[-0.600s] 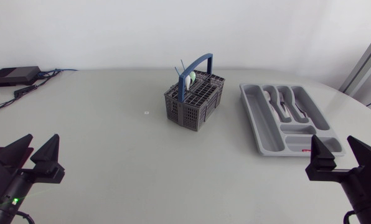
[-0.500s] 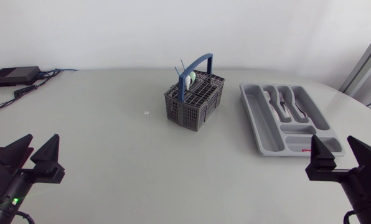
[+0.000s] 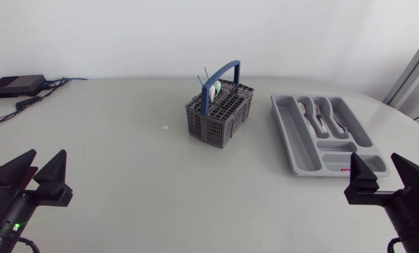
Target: Unload the cutlery basket into the drawer organizer.
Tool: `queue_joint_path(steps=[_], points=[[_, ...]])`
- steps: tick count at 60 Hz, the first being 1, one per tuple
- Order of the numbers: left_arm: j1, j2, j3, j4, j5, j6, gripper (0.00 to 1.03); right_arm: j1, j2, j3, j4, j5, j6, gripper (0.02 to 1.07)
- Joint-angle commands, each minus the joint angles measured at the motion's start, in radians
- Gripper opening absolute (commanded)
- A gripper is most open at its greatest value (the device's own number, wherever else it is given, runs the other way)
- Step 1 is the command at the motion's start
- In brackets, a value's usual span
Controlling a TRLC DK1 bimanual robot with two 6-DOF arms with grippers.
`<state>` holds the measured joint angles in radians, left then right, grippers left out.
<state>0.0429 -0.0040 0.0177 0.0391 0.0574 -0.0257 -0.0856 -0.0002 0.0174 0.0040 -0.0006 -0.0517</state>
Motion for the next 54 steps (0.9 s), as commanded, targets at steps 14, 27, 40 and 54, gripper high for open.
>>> queue_joint_path(steps=[14, 27, 40, 54], points=[[-0.049, 0.093, 0.131, 0.015, 0.001, -0.014, 0.97, 0.13, 0.008, 0.026, 0.01, 0.068, 0.016, 1.03], [-0.144, 0.48, 0.318, 0.044, 0.001, -0.019, 0.97, 0.139, 0.227, 0.11, 0.099, 0.07, 0.021, 1.02], [-0.247, 0.791, 0.502, 0.022, -0.002, -0.069, 0.94, 0.162, 0.439, 0.188, 0.152, 0.073, 0.032, 1.02], [-0.324, 1.099, 0.749, -0.114, -0.051, -0.097, 0.94, 0.193, 0.683, 0.323, 0.094, 0.076, 0.027, 1.02]])
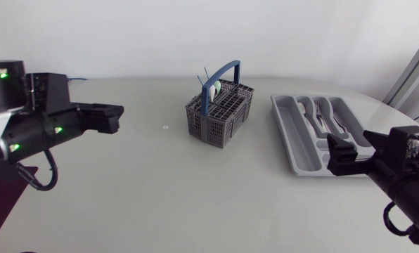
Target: Unload the cutlery basket into the drawer organizer.
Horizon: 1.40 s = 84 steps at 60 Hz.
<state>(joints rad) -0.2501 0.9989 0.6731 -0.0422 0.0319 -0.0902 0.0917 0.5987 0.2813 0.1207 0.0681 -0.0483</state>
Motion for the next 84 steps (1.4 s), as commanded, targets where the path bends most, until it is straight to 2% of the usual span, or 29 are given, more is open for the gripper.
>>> queue_joint_path(steps=[1, 13, 20, 25, 28, 38, 45, 49, 54, 59, 66, 77, 84], points=[[-0.04, 0.11, 0.106, -0.041, -0.03, -0.032, 0.94, 0.019, 0.099, 0.067, -0.027, 0.007, 0.024, 1.02], [-0.106, 0.377, 0.341, -0.189, -0.032, 0.012, 0.94, 0.068, 0.314, 0.176, -0.082, 0.007, 0.016, 1.02], [-0.141, 0.549, 0.499, -0.269, -0.032, 0.161, 0.94, 0.108, 0.417, 0.226, -0.122, -0.001, -0.071, 1.02], [-0.172, 0.638, 0.594, -0.332, -0.05, 0.219, 0.95, 0.123, 0.461, 0.243, -0.135, -0.017, -0.147, 1.02], [-0.192, 0.675, 0.632, -0.344, -0.043, 0.264, 0.95, 0.132, 0.49, 0.26, -0.156, -0.016, -0.199, 1.02], [-0.247, 0.81, 0.772, -0.343, 0.006, 0.245, 0.94, 0.149, 0.576, 0.28, -0.167, -0.03, -0.291, 1.02], [-0.256, 0.9, 0.869, -0.343, 0.065, 0.214, 0.83, 0.154, 0.601, 0.28, -0.167, -0.063, -0.308, 1.02], [-0.258, 0.94, 0.916, -0.344, 0.071, 0.201, 0.78, 0.155, 0.607, 0.283, -0.167, -0.071, -0.314, 1.02], [-0.255, 0.977, 0.962, -0.343, 0.072, 0.195, 0.76, 0.155, 0.613, 0.286, -0.167, -0.079, -0.318, 1.02], [-0.25, 1.018, 1.01, -0.34, 0.074, 0.195, 0.63, 0.155, 0.622, 0.288, -0.167, -0.091, -0.328, 1.02], [-0.256, 1.052, 1.037, -0.334, 0.074, 0.201, 0.55, 0.155, 0.644, 0.289, -0.161, -0.091, -0.332, 1.02], [-0.261, 1.064, 1.037, -0.343, 0.072, 0.198, 0.24, 0.155, 0.655, 0.294, -0.161, -0.094, -0.332, 1.02], [-0.252, 1.047, 1.025, -0.375, 0.072, 0.202, 0.17, 0.161, 0.655, 0.292, -0.161, -0.096, -0.332, 1.02]])
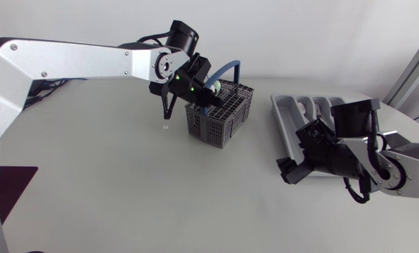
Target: Unload the cutlery basket into the drawer organizer.
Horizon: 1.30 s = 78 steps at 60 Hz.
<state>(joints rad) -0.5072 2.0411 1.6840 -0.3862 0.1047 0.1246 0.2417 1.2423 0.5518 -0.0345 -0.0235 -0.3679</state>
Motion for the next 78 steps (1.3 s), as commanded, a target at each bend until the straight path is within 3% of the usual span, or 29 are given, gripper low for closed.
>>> queue_joint_path(steps=[1, 10, 28, 38, 41, 42, 46, 48, 50, 51, 53, 65, 78], points=[[0.006, 0.001, 0.009, -0.033, 0.0, -0.011, 0.17, 0.013, 0.011, 0.022, -0.005, -0.004, -0.012, 1.02], [0.019, -0.108, -0.098, -0.052, 0.003, 0.04, 0.17, 0.016, 0.008, 0.019, -0.008, -0.006, -0.012, 1.02], [0.11, -0.516, -0.504, -0.137, 0.167, 0.148, 0.17, 0.061, -0.001, 0.02, -0.022, 0.0, -0.009, 1.02], [0.101, -0.662, -0.676, -0.126, 0.168, 0.201, 0.18, 0.117, -0.006, 0.027, -0.027, 0.02, -0.006, 1.02], [0.102, -0.688, -0.702, -0.114, 0.168, 0.201, 0.27, 0.139, -0.004, 0.031, -0.027, 0.034, -0.005, 1.02], [0.101, -0.694, -0.711, -0.112, 0.168, 0.201, 0.36, 0.143, -0.004, 0.033, -0.027, 0.037, -0.005, 1.02], [0.095, -0.699, -0.73, -0.112, 0.168, 0.205, 0.54, 0.151, -0.003, 0.036, -0.028, 0.043, -0.003, 1.02], [0.09, -0.703, -0.742, -0.111, 0.168, 0.207, 0.72, 0.154, -0.003, 0.037, -0.031, 0.046, -0.003, 1.02], [0.087, -0.707, -0.748, -0.112, 0.168, 0.208, 0.8, 0.154, -0.006, 0.039, -0.038, 0.046, -0.003, 1.02], [0.084, -0.714, -0.757, -0.112, 0.168, 0.211, 0.9, 0.154, -0.006, 0.039, -0.042, 0.046, -0.003, 1.02], [0.085, -0.728, -0.767, -0.112, 0.168, 0.219, 0.97, 0.154, -0.01, 0.045, -0.054, 0.046, -0.003, 1.02], [0.131, -0.838, -0.83, -0.12, 0.167, 0.247, 0.98, 0.154, -0.024, 0.091, -0.111, 0.046, -0.008, 1.02], [0.288, -0.972, -0.888, -0.232, 0.167, 0.331, 0.92, 0.15, 0.06, 0.194, -0.111, 0.034, -0.009, 1.02]])
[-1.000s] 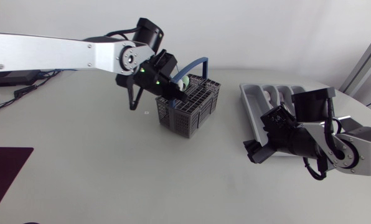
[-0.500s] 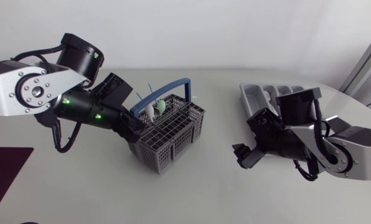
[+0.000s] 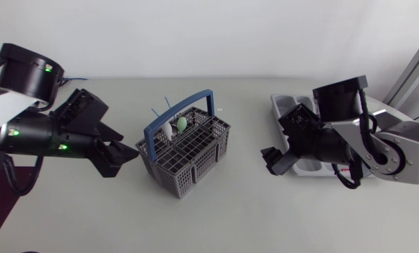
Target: Unload the cutlery basket into the drawer organizer.
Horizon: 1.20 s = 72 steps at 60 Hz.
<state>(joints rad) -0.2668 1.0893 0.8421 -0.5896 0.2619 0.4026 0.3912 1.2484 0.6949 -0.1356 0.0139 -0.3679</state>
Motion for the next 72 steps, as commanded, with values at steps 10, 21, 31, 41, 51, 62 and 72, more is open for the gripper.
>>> queue_joint_path(steps=[10, 21, 31, 41, 51, 62, 72], points=[[0.118, -0.002, -0.103, -0.007, 0.011, 0.096, 0.85, -0.023, 0.207, 0.164, -0.001, -0.038, 0.015, 1.02], [0.201, 0.106, -0.109, 0.123, 0.011, 0.11, 0.84, -0.014, 0.312, 0.239, -0.007, -0.077, 0.043, 1.02], [0.236, 0.314, -0.021, 0.249, 0.025, 0.093, 0.82, 0.041, 0.35, 0.255, -0.007, -0.08, 0.057, 1.02], [0.173, 0.422, 0.049, 0.283, 0.04, 0.065, 0.82, 0.074, 0.395, 0.302, -0.019, -0.078, 0.072, 1.02], [0.098, 0.445, 0.078, 0.318, 0.04, 0.039, 0.82, 0.089, 0.488, 0.402, -0.044, -0.075, 0.099, 1.02], [-0.008, 0.417, 0.04, 0.313, 0.04, 0.042, 0.82, 0.089, 0.582, 0.519, -0.056, -0.042, 0.115, 1.02], [-0.147, 0.376, 0.012, 0.26, 0.04, 0.047, 0.83, 0.071, 0.657, 0.621, -0.064, -0.002, 0.115, 1.02]])
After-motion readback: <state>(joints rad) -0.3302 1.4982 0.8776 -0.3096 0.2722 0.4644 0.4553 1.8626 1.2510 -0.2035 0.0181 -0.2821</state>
